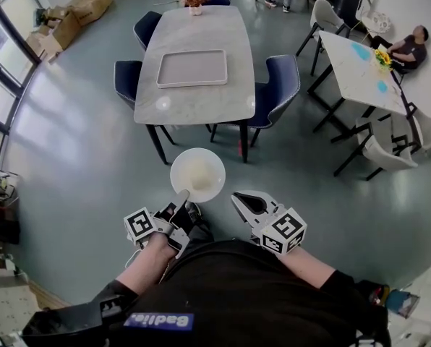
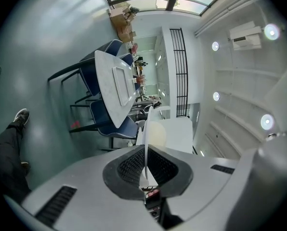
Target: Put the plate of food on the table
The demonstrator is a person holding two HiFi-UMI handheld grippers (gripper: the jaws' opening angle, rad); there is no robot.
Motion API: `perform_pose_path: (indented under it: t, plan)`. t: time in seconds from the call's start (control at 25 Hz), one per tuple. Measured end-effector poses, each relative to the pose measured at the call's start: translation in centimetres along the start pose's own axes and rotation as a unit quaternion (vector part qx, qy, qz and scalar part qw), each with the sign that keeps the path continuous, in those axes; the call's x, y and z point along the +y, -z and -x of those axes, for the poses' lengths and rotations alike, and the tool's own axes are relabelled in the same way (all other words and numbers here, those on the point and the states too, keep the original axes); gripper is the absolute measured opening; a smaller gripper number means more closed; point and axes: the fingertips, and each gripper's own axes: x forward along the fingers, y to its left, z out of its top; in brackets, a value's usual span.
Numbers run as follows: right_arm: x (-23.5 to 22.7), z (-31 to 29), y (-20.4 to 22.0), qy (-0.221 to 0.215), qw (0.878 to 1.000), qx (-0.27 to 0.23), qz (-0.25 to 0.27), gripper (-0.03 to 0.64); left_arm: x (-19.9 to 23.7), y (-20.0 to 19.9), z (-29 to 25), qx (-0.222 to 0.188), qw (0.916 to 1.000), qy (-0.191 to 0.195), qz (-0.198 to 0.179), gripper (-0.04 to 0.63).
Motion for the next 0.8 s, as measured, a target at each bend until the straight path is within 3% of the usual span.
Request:
perform_pose_path:
  t: [0.8]
  plan:
    - [-8.3, -16.3, -6.3, 0.068, 0.998, 0.017, -0.009, 0.011, 0.2, -17.9, -9.7, 0.069, 0.9975, 0.012, -0.007, 0.015]
